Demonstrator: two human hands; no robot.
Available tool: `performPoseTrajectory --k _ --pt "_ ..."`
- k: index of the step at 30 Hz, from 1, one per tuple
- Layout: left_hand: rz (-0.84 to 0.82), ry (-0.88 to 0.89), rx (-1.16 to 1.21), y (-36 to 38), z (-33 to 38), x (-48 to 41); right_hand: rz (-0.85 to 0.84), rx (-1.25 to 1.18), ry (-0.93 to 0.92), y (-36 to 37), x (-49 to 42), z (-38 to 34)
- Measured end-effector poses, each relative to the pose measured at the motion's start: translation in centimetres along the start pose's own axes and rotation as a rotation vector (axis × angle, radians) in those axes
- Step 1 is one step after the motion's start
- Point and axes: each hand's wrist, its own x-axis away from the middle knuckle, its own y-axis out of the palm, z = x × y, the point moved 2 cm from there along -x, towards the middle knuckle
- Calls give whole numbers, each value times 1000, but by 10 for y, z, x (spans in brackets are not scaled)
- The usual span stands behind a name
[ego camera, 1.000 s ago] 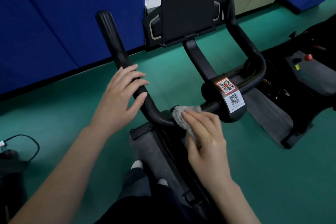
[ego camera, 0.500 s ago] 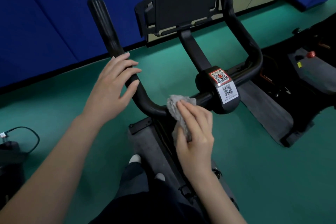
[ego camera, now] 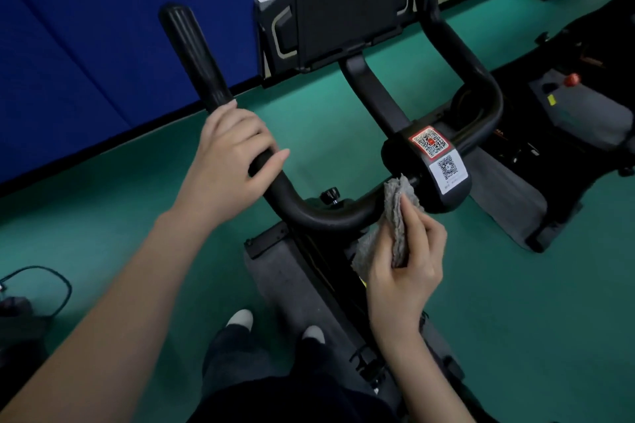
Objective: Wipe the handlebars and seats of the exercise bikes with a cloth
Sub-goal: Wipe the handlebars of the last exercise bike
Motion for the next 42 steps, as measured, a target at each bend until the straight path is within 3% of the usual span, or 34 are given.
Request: performPoseTrajectory --k 9,15,19,27,30,36,42 --pt "-6 43 107 -2 -6 1 86 77 -8 40 57 -63" --pt "-39 54 141 -1 -9 1 363 107 180 34 51 -54" --pt "-42 74 148 0 -9 2 415 136 205 62 61 -66" --pt "-96 151 154 -5 -17 0 255 47 81 102 96 -105" --pt "-103 161 175 -6 -19 0 337 10 190 70 98 -93" --pt "-91 144 163 -5 -18 1 553 -207 645 17 47 -36" --pt "-95 143 142 -5 -18 2 527 -276 739 39 -8 -7"
